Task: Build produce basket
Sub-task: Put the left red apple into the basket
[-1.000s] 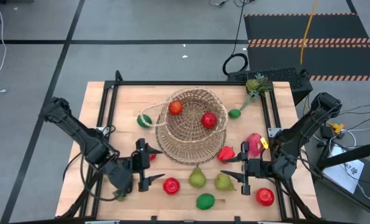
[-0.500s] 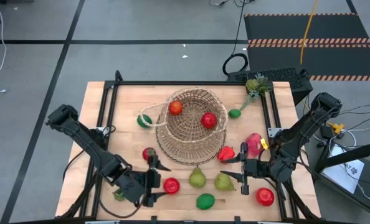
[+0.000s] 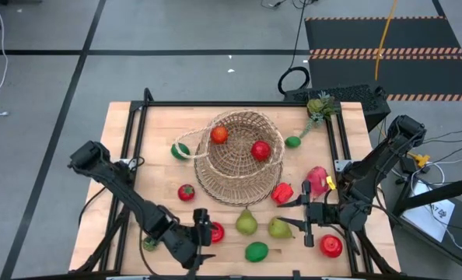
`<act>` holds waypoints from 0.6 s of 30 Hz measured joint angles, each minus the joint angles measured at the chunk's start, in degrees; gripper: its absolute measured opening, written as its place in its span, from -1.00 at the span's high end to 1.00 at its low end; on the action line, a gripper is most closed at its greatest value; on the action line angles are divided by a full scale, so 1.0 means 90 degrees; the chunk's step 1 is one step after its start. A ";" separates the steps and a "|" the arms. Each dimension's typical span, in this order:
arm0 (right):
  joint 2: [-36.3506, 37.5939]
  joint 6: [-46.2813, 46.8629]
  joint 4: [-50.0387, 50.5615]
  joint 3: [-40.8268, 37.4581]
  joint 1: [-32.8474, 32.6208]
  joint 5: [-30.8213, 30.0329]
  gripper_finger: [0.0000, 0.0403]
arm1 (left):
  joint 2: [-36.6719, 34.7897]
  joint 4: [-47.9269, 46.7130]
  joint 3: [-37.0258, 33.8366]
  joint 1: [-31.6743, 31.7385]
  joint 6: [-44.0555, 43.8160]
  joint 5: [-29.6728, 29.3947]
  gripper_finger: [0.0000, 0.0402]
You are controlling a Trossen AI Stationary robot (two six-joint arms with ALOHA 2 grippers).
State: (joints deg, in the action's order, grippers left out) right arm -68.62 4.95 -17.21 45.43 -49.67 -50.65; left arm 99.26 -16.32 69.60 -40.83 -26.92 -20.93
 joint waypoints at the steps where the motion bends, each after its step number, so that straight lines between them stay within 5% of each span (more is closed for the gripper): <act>1: 0.0000 0.0001 0.0020 0.0000 0.0000 0.0000 0.26 | 0.0086 -0.0010 0.0000 -0.0020 -0.0057 -0.0009 -0.99; 18: 0.0000 0.0211 0.0264 0.0000 0.0000 0.0017 0.26 | 0.0421 -0.0406 -0.0012 -0.0055 -0.0933 -0.0612 -0.99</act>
State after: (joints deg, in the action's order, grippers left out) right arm -68.62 6.85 -14.83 45.43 -49.67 -50.50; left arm 103.05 -19.97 69.50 -41.32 -35.31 -26.44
